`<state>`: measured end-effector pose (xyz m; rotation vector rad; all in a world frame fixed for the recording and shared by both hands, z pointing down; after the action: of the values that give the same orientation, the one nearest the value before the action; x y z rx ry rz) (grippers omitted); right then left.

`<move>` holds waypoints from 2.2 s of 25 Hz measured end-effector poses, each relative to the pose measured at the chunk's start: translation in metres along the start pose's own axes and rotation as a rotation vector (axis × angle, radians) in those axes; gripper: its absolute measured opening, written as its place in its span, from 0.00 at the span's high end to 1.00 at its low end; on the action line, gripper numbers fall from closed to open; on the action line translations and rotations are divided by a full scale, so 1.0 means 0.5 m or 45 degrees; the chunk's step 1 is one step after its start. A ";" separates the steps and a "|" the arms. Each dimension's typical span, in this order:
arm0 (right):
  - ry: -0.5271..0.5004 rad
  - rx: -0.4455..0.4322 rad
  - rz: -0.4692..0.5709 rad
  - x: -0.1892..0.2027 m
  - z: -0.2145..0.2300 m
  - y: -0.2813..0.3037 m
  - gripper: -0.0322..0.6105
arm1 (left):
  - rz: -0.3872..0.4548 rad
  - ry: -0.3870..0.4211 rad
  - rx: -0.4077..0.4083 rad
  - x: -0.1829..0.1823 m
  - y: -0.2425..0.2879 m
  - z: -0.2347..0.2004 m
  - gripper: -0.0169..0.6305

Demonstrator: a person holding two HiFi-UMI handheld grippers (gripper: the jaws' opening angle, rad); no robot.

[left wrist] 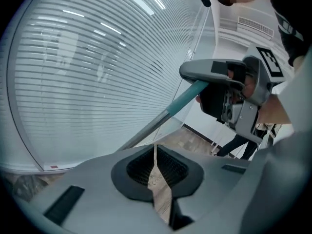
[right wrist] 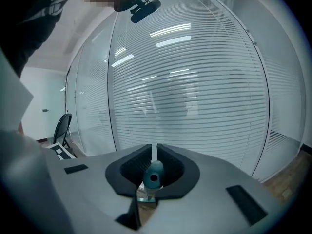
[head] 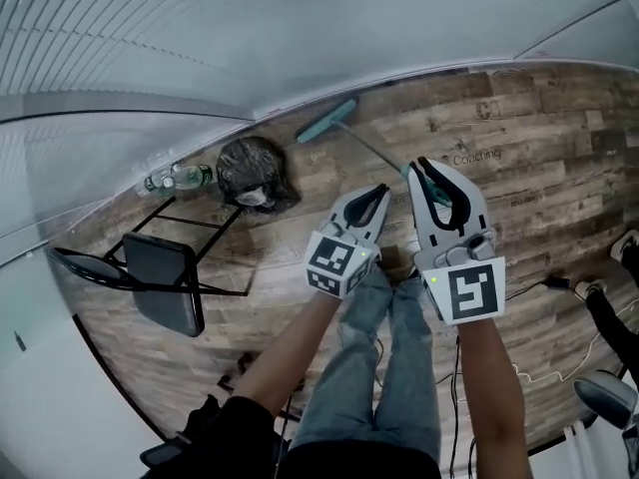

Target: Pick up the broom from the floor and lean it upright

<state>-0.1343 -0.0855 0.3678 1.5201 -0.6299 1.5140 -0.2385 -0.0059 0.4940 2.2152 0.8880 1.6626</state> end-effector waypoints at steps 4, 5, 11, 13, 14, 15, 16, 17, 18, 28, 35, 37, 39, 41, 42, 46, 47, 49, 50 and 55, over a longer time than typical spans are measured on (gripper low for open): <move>-0.033 0.031 -0.045 -0.089 -0.019 0.022 0.88 | 0.027 -0.004 -0.028 -0.046 -0.060 -0.024 0.96; -0.037 0.038 -0.049 -0.107 -0.021 0.032 0.88 | 0.033 0.001 -0.028 -0.057 -0.068 -0.026 0.96; -0.108 0.035 -0.066 -0.196 -0.022 0.110 0.88 | 0.065 0.051 -0.003 -0.125 -0.081 -0.037 0.96; -0.106 0.029 -0.072 -0.232 -0.023 0.133 0.88 | 0.055 0.064 -0.003 -0.149 -0.079 -0.032 0.96; -0.102 0.032 -0.087 -0.248 -0.022 0.145 0.88 | 0.048 0.084 -0.005 -0.165 -0.076 -0.028 0.96; -0.107 0.034 -0.107 -0.260 -0.020 0.157 0.88 | 0.046 0.106 -0.014 -0.184 -0.071 -0.026 0.96; -0.120 0.030 -0.129 -0.267 -0.016 0.172 0.88 | 0.049 0.118 -0.027 -0.204 -0.066 -0.026 0.96; -0.130 0.021 -0.151 -0.271 -0.013 0.190 0.88 | 0.053 0.113 -0.040 -0.223 -0.058 -0.027 0.96; -0.133 0.010 -0.170 -0.272 -0.009 0.210 0.88 | 0.055 0.097 -0.049 -0.239 -0.049 -0.029 0.96; -0.050 -0.006 -0.150 -0.253 0.120 0.387 0.88 | 0.100 0.003 -0.119 -0.349 0.092 -0.102 0.96; -0.042 -0.059 -0.100 -0.234 0.160 0.421 0.86 | 0.121 -0.020 -0.188 -0.374 0.135 -0.136 0.96; -0.045 -0.083 -0.117 -0.223 0.169 0.429 0.75 | 0.115 -0.009 -0.192 -0.373 0.151 -0.134 0.96; -0.037 -0.101 -0.134 -0.213 0.174 0.436 0.74 | 0.103 -0.002 -0.203 -0.371 0.161 -0.133 0.96; -0.041 -0.101 -0.148 -0.206 0.178 0.445 0.73 | 0.092 -0.002 -0.221 -0.369 0.169 -0.135 0.96; -0.045 -0.098 -0.151 -0.203 0.180 0.448 0.71 | 0.089 -0.007 -0.229 -0.368 0.172 -0.136 0.96; -0.026 -0.089 -0.149 -0.192 0.184 0.465 0.70 | 0.086 -0.018 -0.241 -0.362 0.181 -0.154 0.96; -0.022 -0.085 -0.154 -0.190 0.185 0.470 0.70 | 0.083 -0.016 -0.244 -0.363 0.182 -0.160 0.96; -0.012 -0.080 -0.161 -0.188 0.189 0.478 0.70 | 0.083 -0.015 -0.255 -0.369 0.187 -0.172 0.96; -0.006 -0.078 -0.160 -0.187 0.192 0.481 0.70 | 0.088 -0.015 -0.261 -0.373 0.190 -0.177 0.96; -0.007 -0.081 -0.138 -0.189 0.186 0.469 0.70 | 0.088 0.041 -0.252 -0.385 0.200 -0.200 0.96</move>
<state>-0.2955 -0.2994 0.3412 1.4866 -0.5835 1.3960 -0.3319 -0.2154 0.4269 2.1136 0.6297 1.7392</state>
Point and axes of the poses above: the fingertips, and each gripper's own axes: y forward along the fingers, z to its right, x out of its underside, the point moved 8 cm from there along -y, backward along the fingers, and after that the axes turned 6 degrees about -x, right-handed, at the moved point
